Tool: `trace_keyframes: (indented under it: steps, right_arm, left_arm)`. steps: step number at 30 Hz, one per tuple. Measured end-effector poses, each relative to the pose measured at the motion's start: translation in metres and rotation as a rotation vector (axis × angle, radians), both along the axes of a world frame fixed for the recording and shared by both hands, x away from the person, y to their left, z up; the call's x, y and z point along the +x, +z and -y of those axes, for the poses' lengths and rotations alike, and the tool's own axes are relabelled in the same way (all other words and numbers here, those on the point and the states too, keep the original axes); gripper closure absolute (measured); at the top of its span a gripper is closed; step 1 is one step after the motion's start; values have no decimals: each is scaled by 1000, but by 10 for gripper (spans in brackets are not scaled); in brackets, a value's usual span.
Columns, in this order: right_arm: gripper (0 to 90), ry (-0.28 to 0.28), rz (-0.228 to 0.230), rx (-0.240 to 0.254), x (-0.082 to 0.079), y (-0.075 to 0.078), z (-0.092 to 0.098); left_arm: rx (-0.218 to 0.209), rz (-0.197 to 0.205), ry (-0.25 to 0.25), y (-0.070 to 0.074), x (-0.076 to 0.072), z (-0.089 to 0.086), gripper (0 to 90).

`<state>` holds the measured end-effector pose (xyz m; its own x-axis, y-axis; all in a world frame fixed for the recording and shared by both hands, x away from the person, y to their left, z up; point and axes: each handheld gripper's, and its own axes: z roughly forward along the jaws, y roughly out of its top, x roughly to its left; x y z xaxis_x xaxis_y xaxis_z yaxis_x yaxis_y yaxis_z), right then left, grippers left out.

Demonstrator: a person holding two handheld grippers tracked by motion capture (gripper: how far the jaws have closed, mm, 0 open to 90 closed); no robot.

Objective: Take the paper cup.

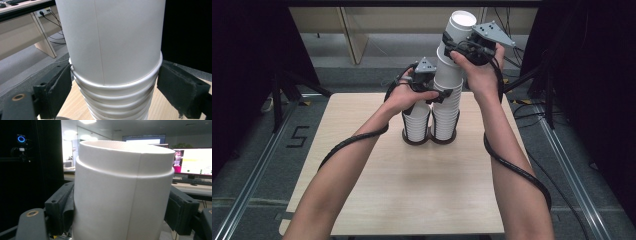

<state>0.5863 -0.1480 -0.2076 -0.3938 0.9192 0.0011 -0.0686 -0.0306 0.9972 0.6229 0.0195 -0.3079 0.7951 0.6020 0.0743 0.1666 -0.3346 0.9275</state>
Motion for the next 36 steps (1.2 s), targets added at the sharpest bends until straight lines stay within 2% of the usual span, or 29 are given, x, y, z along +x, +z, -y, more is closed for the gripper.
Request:
trace_keyframes:
  steps: [5, 8, 13, 14, 16, 19, 22, 25, 27, 30, 31, 36]
  right_arm:
    - [217, -1, 14, 10, -4, 4, 2]
    - [217, 1, 23, 9, -8, 8, 4]
    - [218, 4, 50, 13, -14, 13, 8]
    - [218, 1, 48, 13, -16, 14, 9]
    - [218, -5, 70, 1, -18, 17, 11]
    - [218, 2, 69, 10, -23, 20, 15]
    - [218, 0, 73, 2, -29, 19, 19]
    - [218, 0, 75, 4, -37, 17, 25]
    - [218, -5, 82, -5, -42, 16, 29]
    - [218, -2, 74, 8, -49, 15, 37]
    - [218, -2, 67, 21, -53, 14, 39]
    - [218, -16, 78, 0, -63, 6, 49]
  left_arm:
    - [7, 12, 0, 0, 0, 0, 122]
    - [-13, 6, 2, 1, -1, -1, 117]
    - [-32, 17, 1, 9, -4, -6, 102]
    - [-22, 23, 0, 11, -4, -7, 99]
    - [-29, 25, 7, 13, -6, -10, 90]
    - [-37, 28, 7, 16, -10, -14, 86]
    - [-58, 37, -7, 21, -17, -21, 84]
    - [-55, 52, -13, 25, -25, -28, 82]
    - [-59, 53, -10, 27, -31, -33, 82]
    - [-71, 48, 0, 32, -41, -40, 84]
    - [-71, 53, -8, 33, -45, -43, 84]
    - [-55, 62, -5, 35, -63, -53, 83]
